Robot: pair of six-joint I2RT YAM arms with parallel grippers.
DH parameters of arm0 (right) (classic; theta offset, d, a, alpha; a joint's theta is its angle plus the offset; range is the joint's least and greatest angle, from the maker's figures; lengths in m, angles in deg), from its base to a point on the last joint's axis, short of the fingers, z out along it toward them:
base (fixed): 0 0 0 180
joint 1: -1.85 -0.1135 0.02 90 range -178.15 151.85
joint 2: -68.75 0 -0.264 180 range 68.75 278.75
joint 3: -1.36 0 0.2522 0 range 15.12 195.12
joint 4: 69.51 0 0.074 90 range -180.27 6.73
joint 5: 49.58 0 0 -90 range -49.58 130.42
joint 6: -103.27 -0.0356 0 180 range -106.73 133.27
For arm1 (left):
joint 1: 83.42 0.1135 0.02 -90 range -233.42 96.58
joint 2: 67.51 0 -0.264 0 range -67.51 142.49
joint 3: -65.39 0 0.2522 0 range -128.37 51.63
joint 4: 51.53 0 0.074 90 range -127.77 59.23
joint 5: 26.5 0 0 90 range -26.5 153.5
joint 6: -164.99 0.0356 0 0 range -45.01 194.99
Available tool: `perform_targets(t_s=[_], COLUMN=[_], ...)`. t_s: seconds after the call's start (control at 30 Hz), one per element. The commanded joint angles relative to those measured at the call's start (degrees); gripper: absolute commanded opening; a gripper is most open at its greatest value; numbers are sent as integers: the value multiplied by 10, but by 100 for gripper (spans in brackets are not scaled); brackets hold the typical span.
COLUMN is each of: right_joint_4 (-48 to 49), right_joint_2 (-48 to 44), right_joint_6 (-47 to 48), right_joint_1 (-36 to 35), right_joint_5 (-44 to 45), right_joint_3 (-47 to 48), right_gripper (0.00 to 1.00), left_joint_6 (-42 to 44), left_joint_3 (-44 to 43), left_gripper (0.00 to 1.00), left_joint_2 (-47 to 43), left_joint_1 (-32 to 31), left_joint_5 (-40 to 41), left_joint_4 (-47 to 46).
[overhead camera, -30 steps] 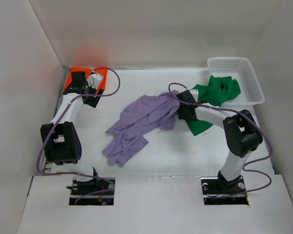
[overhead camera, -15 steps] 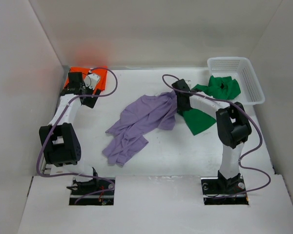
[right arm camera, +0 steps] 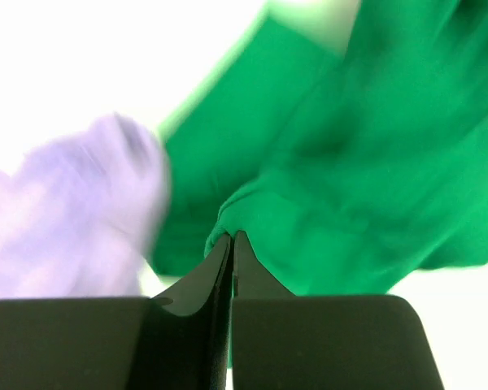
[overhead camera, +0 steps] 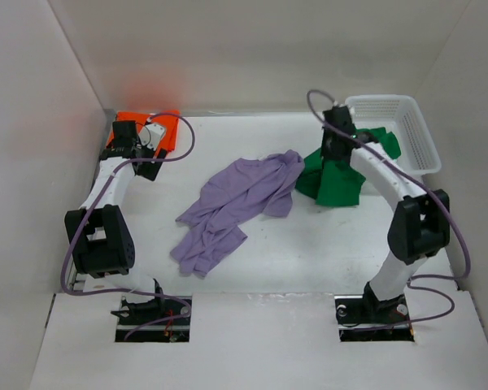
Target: Fold and stack the t-shirts
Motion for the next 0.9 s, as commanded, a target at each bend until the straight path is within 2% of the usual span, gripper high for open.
perform_targets(t_s=[0.0,0.1,0.17,0.23,0.33,0.43,0.47,0.5,0.53,0.57,0.6,0.63,0.73,0.87], right_joint_4=[57,108,150,194,212,215,209,198,185,168,152,138,136,161], right_joint_2=[-63,-98,-118,-132,-128,-140,-141,-139,-135,-130,-127,-126,-147,-185], right_joint_6=[30,15,17,35,65,56,51,51,51,51,49,46,45,63], right_joint_1=[41,103,133,161,200,236,242,244,244,244,241,241,203,97], right_joint_5=[10,82,138,188,223,226,218,203,187,168,150,129,77,49], right_joint_3=[143,231,243,226,191,130,117,106,100,98,96,95,81,55], right_gripper=[0,0,0,0,0,0,4,11,27,47,89,100,100,100], left_joint_6=[8,7,5,4,4,5,6,7,7,8,8,9,15,46], left_joint_3=[-11,-16,-17,-15,-13,-13,-13,-13,-15,-16,-17,-18,-23,-20], left_gripper=[77,76,77,77,77,77,77,77,77,77,77,77,77,75], left_joint_2=[-19,-19,-21,-22,-22,-22,-22,-20,-19,-16,-15,-14,-15,-34], left_joint_1=[3,2,4,6,7,8,9,9,9,8,7,6,-3,-25], left_joint_5=[-4,-4,-5,-6,-6,-5,-5,-5,-4,-3,-1,1,-3,-36], left_joint_4=[-12,-10,-10,-10,-12,-11,-10,-9,-7,-7,-7,-6,13,85])
